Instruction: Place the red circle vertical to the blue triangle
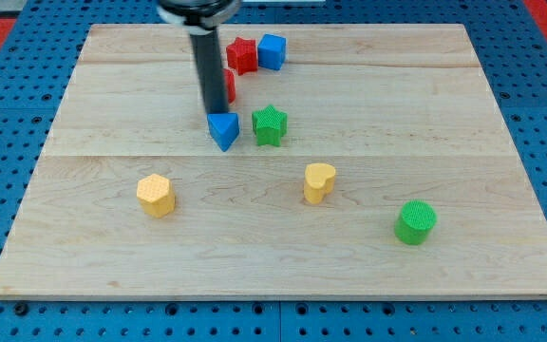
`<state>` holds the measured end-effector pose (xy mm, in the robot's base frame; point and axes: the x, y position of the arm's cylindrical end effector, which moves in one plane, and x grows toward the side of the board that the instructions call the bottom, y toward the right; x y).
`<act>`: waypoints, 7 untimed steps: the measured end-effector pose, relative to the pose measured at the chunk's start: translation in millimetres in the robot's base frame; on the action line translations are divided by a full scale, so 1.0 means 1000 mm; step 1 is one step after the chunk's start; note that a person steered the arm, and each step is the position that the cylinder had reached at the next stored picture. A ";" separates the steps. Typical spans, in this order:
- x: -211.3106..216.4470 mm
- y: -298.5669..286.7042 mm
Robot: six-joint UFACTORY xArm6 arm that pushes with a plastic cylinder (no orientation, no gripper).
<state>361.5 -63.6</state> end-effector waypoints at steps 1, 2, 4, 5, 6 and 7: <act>-0.038 0.001; -0.039 0.000; -0.029 0.151; 0.034 0.192; 0.087 0.231; 0.161 0.221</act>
